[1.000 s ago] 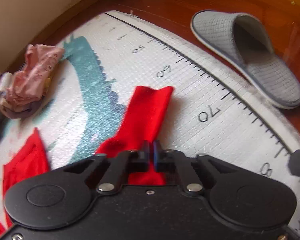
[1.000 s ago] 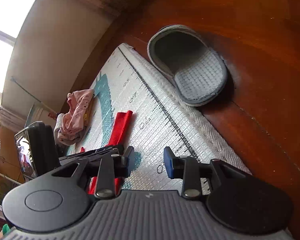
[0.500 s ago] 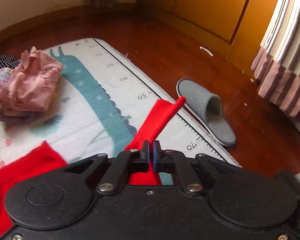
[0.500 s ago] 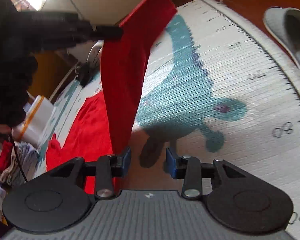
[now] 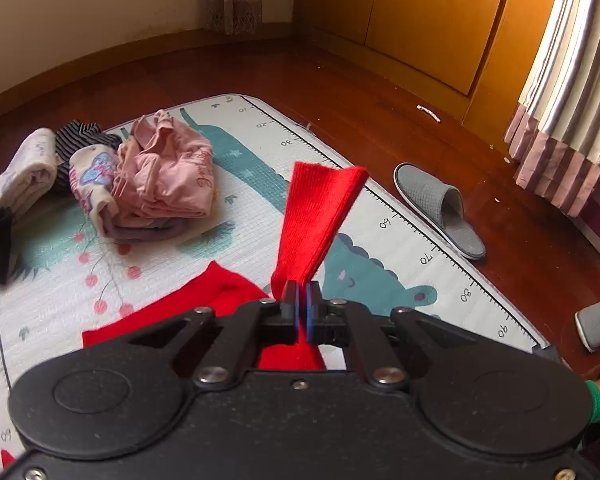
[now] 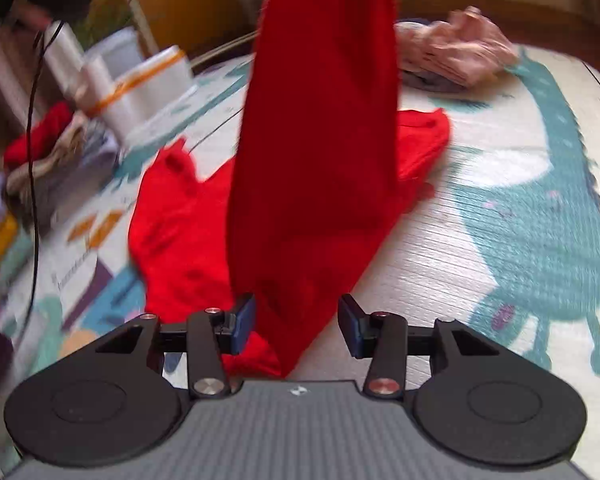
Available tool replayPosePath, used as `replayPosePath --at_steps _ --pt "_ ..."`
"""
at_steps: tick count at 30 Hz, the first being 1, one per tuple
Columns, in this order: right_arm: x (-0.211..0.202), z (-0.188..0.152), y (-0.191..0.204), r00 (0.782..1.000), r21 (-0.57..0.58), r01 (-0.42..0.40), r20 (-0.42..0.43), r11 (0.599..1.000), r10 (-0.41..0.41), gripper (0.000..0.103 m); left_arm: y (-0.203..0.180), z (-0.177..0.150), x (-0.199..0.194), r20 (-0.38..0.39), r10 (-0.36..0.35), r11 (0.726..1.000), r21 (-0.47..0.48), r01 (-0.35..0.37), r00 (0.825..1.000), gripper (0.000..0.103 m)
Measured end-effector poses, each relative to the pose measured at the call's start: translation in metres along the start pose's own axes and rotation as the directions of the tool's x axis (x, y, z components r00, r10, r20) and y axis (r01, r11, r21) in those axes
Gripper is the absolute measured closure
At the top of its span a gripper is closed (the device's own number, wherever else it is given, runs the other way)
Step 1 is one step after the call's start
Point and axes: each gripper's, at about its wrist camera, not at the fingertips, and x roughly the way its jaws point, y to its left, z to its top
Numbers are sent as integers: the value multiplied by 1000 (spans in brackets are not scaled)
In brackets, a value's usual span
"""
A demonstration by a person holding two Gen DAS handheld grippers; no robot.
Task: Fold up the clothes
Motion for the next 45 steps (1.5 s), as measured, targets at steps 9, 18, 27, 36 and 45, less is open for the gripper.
replayPosePath --at_steps 9,18,27,36,45 --pt "32 -10 51 990 -337 108 -48 935 -132 57 54 -47 -33 -3 34 990 -139 -34 999 102" --pt "38 -11 53 989 -387 96 -70 917 -133 57 99 -88 -39 -61 97 967 -232 -108 993 102" --pt "40 -10 56 992 -395 55 -81 917 -94 57 132 -120 -24 -118 147 953 -248 -173 982 102" --pt "38 -7 56 995 -402 46 -67 915 -79 57 142 -133 -21 -147 160 947 -255 -193 976 102" --pt "39 -7 57 996 -409 36 -64 912 -68 56 158 -153 3 -215 183 942 -241 -233 959 102"
